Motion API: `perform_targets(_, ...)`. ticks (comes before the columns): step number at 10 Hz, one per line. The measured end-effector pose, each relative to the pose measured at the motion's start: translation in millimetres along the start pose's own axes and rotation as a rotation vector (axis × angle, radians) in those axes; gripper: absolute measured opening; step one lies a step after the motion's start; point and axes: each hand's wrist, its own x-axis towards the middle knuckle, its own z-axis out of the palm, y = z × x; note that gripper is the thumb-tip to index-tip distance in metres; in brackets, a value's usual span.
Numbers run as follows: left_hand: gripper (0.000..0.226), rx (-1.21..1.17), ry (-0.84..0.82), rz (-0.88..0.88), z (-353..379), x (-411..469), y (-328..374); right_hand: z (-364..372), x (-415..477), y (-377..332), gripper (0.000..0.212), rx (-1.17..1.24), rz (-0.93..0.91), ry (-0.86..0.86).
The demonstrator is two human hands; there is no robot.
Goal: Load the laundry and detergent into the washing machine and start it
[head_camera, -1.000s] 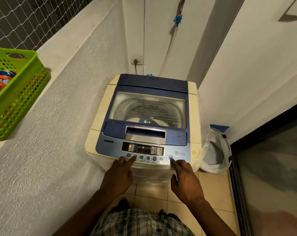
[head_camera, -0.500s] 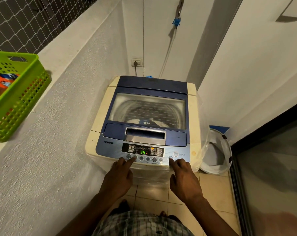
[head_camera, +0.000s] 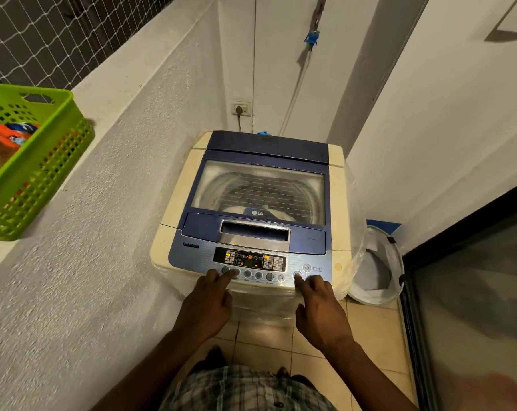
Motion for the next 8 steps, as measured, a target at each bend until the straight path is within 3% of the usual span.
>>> perform_targets(2, 0.055, 0.020, 0.000, -0.003, -2.1, -2.6, 0.6, -4.4, -4.2, 5.7, 0.072, -0.002, -0.038, -0.016)
perform_targets(6, 0.050, 0.019, 0.041, 0.034, -9.6, 2.0, 7.6, -16.8, 11.7, -8.3, 0.037, -0.029, -0.081, 0.065)
perform_targets(8, 0.050, 0.023, 0.090, 0.072, -12.1, 15.1, 9.6, -23.6, 30.1, -13.0, 0.044, 0.032, -0.108, 0.146)
